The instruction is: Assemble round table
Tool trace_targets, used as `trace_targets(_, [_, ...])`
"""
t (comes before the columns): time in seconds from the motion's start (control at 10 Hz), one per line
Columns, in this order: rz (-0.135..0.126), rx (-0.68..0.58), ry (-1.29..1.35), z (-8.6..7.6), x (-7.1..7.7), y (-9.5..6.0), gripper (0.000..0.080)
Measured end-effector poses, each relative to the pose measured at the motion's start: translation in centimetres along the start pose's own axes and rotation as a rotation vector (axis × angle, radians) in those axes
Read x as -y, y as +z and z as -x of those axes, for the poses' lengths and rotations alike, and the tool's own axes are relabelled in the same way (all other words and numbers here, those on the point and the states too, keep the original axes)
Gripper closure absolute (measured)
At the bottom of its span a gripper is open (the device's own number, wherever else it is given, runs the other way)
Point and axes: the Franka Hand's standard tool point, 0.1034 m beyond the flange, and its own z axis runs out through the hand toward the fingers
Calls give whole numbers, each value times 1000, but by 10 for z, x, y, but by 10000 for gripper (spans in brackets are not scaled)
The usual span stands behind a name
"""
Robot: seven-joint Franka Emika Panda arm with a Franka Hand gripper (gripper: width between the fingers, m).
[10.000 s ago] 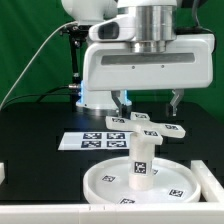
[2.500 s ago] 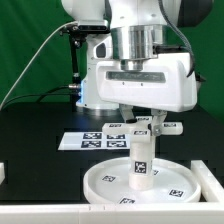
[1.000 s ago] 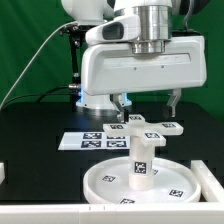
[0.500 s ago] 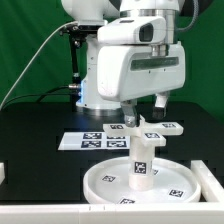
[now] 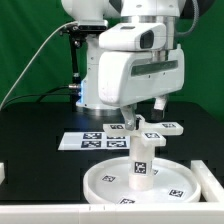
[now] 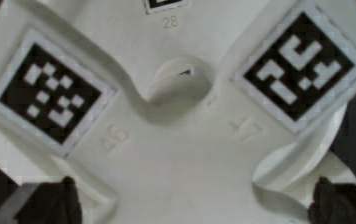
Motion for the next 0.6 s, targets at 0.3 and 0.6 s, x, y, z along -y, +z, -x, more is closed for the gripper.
trace_targets(0.3, [5, 0, 5, 2, -2, 6, 151])
trace_targets(0.6, [5, 1, 5, 2, -2, 6, 302])
